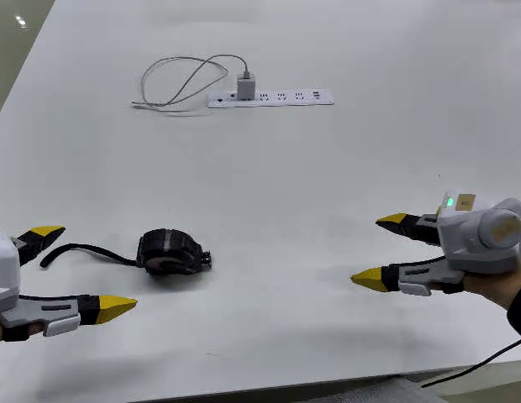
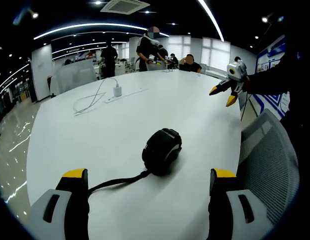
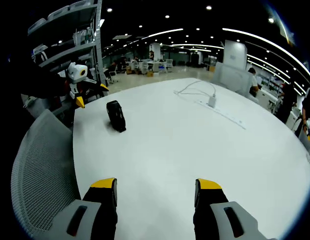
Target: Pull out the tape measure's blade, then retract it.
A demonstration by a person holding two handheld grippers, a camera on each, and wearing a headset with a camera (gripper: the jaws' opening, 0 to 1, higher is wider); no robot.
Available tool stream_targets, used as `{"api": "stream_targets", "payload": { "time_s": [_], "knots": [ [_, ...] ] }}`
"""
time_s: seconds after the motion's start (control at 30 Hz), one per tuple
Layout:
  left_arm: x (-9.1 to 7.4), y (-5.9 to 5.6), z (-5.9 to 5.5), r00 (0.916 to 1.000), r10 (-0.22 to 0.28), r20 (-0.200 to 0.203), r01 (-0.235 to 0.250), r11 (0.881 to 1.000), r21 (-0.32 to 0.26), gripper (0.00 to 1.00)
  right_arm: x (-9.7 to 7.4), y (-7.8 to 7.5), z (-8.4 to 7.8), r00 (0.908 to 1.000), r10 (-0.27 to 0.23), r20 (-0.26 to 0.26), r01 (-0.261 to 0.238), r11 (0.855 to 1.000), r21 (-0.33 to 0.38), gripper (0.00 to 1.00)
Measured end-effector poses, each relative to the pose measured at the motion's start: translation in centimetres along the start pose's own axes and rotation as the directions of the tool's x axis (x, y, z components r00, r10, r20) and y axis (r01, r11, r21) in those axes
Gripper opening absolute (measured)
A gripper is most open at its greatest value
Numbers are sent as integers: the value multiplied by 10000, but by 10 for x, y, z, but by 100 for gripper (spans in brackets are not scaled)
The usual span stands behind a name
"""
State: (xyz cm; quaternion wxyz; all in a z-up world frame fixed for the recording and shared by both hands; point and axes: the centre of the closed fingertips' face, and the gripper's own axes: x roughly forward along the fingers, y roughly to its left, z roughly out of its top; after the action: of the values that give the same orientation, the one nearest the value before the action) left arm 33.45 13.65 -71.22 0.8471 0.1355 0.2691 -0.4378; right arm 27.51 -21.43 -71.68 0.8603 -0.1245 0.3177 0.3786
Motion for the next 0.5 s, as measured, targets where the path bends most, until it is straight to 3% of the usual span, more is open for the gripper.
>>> {"api": "stream_targets", "payload": {
  "time_s": [0.07, 0.5],
  "knots": [
    [0, 0, -4, 9999, -100, -59, 101, 9999, 39, 99, -4, -2, -4, 9999, -126, 63, 124, 9993, 351, 60],
    [-16, 6, -12, 10000, 43, -6, -43, 10000, 21, 99, -30, -3, -34, 9974, -413, -592, 422, 9990, 140, 67]
  ]
}}
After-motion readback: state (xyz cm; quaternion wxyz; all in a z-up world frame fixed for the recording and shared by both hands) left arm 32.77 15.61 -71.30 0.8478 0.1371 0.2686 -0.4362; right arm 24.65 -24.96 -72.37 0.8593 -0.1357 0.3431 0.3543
